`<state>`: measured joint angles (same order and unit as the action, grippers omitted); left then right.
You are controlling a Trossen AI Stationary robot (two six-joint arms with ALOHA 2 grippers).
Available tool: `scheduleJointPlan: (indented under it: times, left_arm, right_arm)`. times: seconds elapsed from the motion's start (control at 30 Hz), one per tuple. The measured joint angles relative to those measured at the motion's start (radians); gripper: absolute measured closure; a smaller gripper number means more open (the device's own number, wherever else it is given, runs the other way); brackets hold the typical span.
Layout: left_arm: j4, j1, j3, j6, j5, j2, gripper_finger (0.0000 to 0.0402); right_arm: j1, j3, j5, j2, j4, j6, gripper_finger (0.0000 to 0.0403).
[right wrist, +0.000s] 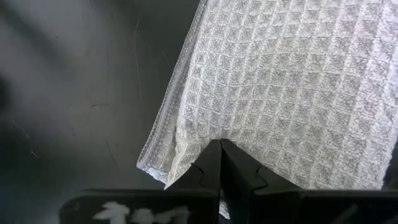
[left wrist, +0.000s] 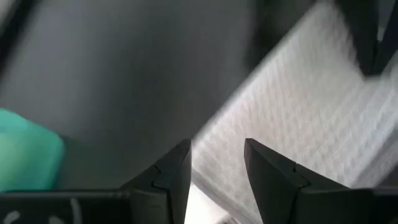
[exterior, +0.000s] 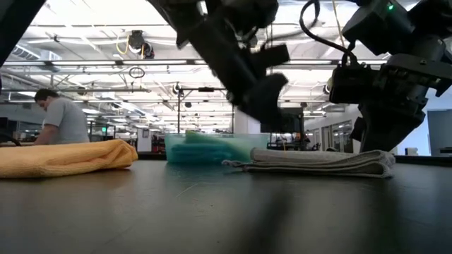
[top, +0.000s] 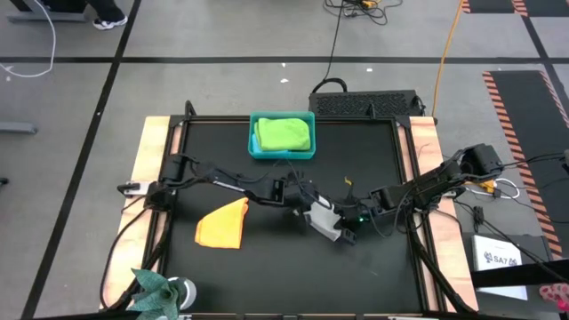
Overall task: Fold microfiber towels
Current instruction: Fold the gray towel
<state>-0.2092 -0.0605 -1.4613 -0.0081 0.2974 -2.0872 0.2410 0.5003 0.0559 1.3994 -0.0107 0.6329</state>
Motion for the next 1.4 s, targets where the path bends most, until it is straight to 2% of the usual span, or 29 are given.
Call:
scheduleJointPlan:
  times: [0.13, 0.33, 0.47, 0.6, 0.87, 1.0, 1.23, 1.4]
  left_arm:
    - [0.000, 0.001, -0.001, 0.031, 0.022, 0.039, 0.0249]
    - [-0.026, -0.005, -0.002, 0.022, 0.019, 0.050, 0.0249]
    - [-0.033, -0.012, -0.002, 0.017, 0.019, 0.050, 0.0250]
    - [-0.021, -0.013, -0.002, 0.017, 0.019, 0.050, 0.0250]
    - [-0.013, 0.007, -0.002, 0.021, -0.022, 0.028, 0.0250]
    - [-0.005, 0.023, -0.002, -0.003, -0.037, 0.014, 0.0250]
    - [-0.023, 0.028, -0.002, -0.012, -0.071, -0.025, 0.0250]
    - [-0.029, 0.026, -0.001, -0.021, -0.073, -0.062, 0.0250]
  right_arm:
    - [-0.016, 0.001, 0.013, 0.000, -0.035, -0.063, 0.0403]
    - [-0.120, 0.000, 0.145, 0.000, -0.103, -0.238, 0.0403]
    - [-0.194, -0.001, 0.188, -0.004, -0.163, -0.353, 0.0403]
    - [-0.242, -0.005, 0.241, -0.049, -0.135, -0.347, 0.0403]
    - [-0.246, -0.006, 0.206, -0.279, -0.134, -0.251, 0.0403]
    - [-0.246, -0.005, 0.170, -0.344, -0.142, -0.228, 0.0403]
    - [-0.248, -0.004, 0.025, -0.345, -0.269, -0.251, 0.0403]
    - [-0.249, -0.003, -0.002, -0.333, -0.280, -0.252, 0.0403]
